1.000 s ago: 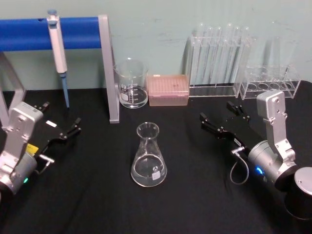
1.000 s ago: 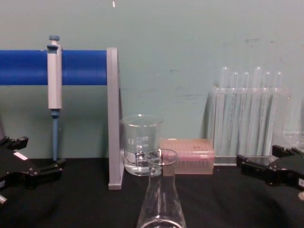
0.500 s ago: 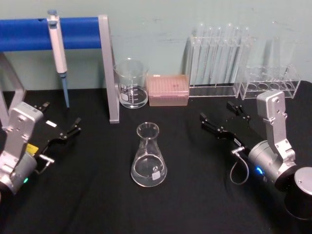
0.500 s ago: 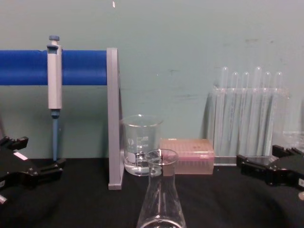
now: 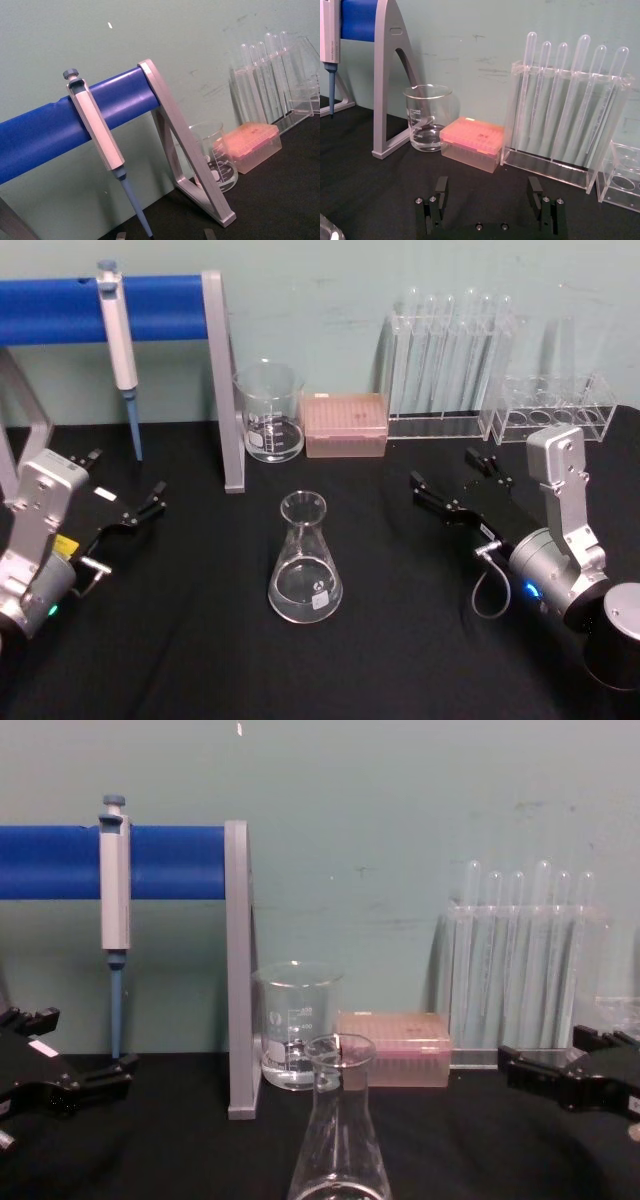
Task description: Grasp the erlenmeyer flask with one hand, shake it three times, then place it back.
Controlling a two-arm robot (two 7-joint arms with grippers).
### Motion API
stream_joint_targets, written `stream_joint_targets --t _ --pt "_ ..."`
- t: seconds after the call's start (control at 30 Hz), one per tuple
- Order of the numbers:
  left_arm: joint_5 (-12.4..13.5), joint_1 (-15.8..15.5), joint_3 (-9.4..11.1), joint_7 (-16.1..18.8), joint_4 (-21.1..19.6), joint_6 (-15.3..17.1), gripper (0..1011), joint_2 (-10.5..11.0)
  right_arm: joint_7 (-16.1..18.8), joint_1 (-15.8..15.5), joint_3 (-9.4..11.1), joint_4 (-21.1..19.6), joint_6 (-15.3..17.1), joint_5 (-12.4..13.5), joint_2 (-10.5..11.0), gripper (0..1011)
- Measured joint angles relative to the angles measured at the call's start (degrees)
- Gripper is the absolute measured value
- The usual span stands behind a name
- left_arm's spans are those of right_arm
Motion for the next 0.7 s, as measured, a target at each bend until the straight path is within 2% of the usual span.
stream_joint_targets --t 0.7 --pt "0.0 0.0 0.0 0.0 0.0 0.0 1001 0.0 0.0 0.0 0.0 0.0 0.0 0.0 0.0 1000"
